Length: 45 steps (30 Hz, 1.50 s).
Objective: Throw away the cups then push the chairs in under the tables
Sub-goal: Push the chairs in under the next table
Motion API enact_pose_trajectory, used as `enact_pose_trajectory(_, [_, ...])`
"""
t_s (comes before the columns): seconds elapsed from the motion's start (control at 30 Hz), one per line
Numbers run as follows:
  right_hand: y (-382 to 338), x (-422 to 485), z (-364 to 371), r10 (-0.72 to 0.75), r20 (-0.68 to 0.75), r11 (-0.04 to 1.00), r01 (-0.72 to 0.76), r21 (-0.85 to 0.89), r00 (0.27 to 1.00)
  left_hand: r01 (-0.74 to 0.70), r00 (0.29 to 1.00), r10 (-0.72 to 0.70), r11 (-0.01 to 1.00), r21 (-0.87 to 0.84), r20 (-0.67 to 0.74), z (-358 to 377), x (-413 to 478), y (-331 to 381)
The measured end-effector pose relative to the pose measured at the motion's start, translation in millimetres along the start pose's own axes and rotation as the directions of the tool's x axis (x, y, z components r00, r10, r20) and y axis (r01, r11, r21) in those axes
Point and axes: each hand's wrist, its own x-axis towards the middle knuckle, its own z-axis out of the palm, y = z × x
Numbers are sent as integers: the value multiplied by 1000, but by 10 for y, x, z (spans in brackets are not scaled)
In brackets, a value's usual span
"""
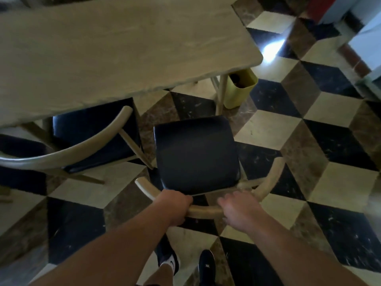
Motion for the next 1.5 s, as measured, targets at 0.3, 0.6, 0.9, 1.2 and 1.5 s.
enact_pose_trajectory(0.3, [271,822,-521,19,-10,999,-20,-38,1000,5,975,-3,1000,12,-224,-422,182,-720])
enact_pose_trajectory(0.6, [1008,1423,-953,-28,-17,995,26,-97,999,90,960,-95,995,-32,-265,-1033,599,-989])
enact_pose_trajectory(0.9, [1368,1896,-1304,-62,-22,994,60,-91,998,130,956,-134,991,-30,-262,-1459,938,-1232])
enact_pose_trajectory(1.2, [1415,2273,-1433,-97,-48,991,93,-92,994,147,956,-148,989,-22,-254,-1728,1016,-1544])
enact_pose_trajectory(1.5, [1201,2402,-1471,-85,-23,991,82,-103,996,168,936,-156,986,14,-316,-1645,889,-1720])
